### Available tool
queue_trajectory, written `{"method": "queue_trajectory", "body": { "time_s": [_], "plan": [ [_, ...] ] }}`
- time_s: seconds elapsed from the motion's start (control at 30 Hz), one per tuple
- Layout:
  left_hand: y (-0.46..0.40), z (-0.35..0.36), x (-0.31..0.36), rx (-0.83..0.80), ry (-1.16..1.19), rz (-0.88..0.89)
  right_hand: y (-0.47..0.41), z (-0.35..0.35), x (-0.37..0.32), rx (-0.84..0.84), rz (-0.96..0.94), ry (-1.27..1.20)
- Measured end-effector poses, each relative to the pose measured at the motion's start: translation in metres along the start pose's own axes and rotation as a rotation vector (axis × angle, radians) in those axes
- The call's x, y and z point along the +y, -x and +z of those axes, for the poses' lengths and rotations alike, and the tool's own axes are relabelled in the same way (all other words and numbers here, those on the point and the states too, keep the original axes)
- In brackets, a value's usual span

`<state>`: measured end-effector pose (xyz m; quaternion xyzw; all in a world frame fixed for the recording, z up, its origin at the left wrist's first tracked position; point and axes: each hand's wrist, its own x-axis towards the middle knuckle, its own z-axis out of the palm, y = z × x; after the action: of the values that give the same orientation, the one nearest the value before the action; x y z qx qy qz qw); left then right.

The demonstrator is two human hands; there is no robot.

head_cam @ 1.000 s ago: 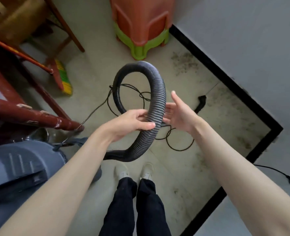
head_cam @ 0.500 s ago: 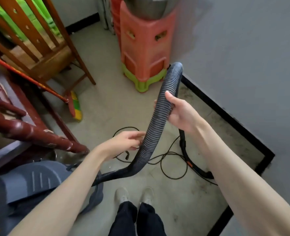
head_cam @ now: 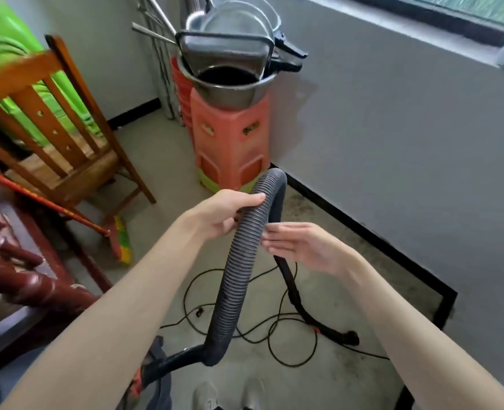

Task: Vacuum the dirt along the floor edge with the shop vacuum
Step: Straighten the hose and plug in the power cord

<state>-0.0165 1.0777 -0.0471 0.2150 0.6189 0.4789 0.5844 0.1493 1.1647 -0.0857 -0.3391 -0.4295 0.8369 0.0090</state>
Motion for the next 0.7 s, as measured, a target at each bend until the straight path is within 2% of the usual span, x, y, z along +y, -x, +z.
{"method": "queue_trajectory", "body": {
  "time_s": [0.07, 0.23, 0.3, 0.5, 0.6, 0.7],
  "plan": [
    [0.016, -0.003, -0.001, -0.070, 0.063, 0.055, -0.010, -0.009, -0.013, 0.150, -0.029, -0.149],
    [0.054, -0.011, -0.002, -0.186, -0.012, 0.133, -0.047, 0.014, -0.069, 0.343, -0.193, -0.415],
    [0.065, -0.018, -0.003, -0.188, -0.018, 0.140, -0.051, 0.024, -0.088, 0.383, -0.224, -0.425],
    [0.080, -0.043, -0.006, -0.223, -0.130, 0.101, -0.031, 0.050, -0.109, 0.228, -0.228, -0.273],
    [0.066, -0.047, -0.002, -0.021, -0.068, 0.047, -0.009, 0.049, -0.113, 0.137, -0.207, -0.169],
    [0.046, -0.040, 0.017, 0.116, 0.003, 0.025, 0.019, 0.054, -0.109, 0.033, -0.186, 0.063]
  ]
}}
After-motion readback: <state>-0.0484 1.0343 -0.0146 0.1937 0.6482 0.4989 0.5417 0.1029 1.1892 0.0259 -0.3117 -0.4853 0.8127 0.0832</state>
